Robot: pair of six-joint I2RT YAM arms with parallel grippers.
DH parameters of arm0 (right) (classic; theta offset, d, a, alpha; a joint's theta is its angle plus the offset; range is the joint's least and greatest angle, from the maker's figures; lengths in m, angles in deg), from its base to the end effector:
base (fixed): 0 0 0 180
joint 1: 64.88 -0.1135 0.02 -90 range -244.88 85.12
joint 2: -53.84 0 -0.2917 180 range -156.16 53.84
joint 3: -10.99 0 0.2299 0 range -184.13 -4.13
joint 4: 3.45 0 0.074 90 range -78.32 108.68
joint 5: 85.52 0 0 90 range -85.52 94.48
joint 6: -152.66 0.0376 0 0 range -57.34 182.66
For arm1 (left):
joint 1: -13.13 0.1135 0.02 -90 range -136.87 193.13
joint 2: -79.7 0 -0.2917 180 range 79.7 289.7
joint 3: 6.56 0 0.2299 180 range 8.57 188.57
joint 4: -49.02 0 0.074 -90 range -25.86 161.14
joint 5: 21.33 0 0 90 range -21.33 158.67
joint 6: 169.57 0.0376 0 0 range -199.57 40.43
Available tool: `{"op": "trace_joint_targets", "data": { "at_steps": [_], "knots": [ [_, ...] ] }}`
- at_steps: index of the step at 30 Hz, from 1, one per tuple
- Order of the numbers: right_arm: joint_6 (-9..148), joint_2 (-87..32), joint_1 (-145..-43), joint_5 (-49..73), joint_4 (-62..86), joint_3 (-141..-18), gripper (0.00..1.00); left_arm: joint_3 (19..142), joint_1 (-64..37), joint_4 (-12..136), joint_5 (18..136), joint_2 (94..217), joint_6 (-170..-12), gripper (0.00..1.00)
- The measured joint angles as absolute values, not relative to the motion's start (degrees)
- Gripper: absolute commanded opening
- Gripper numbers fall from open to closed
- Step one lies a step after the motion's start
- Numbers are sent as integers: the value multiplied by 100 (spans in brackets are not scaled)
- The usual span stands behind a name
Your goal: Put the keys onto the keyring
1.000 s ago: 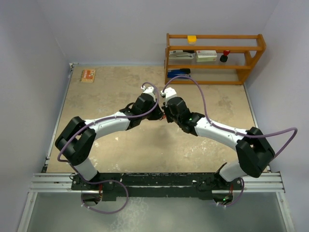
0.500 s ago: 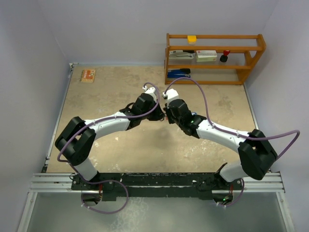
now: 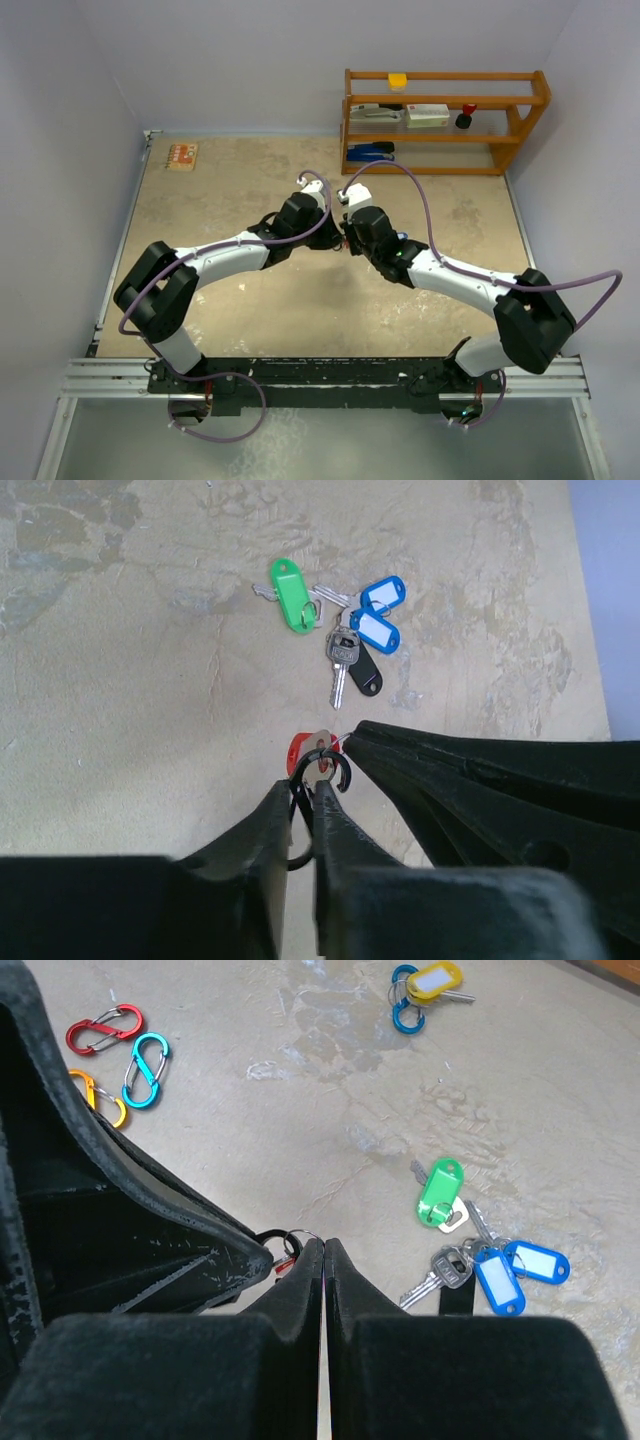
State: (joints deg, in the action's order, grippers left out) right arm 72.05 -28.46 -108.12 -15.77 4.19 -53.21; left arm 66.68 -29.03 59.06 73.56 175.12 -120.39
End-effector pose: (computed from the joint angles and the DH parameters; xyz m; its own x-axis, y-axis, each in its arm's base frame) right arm 0.2259 0.1946 0.2837 -0.3799 -0.1472 -0.9132 -0.3584 0.9336 -0.0013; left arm 0.2608 -0.2405 0.2577 -0.7712 -0.1803 -0.6105 0.2882 0.7562 -0.5874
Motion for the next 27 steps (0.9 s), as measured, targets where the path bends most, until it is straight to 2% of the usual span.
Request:
{"op": "trace_joint_targets", "data": {
  "at_steps": [2,5,12,17,19,23,27],
  "knots": [
    [7207,-2824,-10812,-1583,386,-5286,0,6668,-2900,5906,7404,17512,-12024,42],
    [7187,-2813,-10819,-1647,360,-5262,0,6668,-2903,5919,7461,17512,-11978,55],
    [7137,-2772,-10817,-1758,329,-5262,0,6644,-2903,5963,7437,17494,-11934,58],
    [7117,-2757,-10817,-1800,327,-5262,0,6517,-2883,6129,6997,17258,-11958,58],
    [7102,-2754,-10817,-1821,332,-5262,0,6401,-2835,6201,6696,17057,-12046,61],
    [7080,-2759,-10814,-1911,384,-5273,0,6086,-2671,6276,6020,16568,-12243,75],
    [7080,-3063,-10764,-2042,618,-5662,0,5795,-2531,6313,5365,16106,-12426,79]
  ]
}}
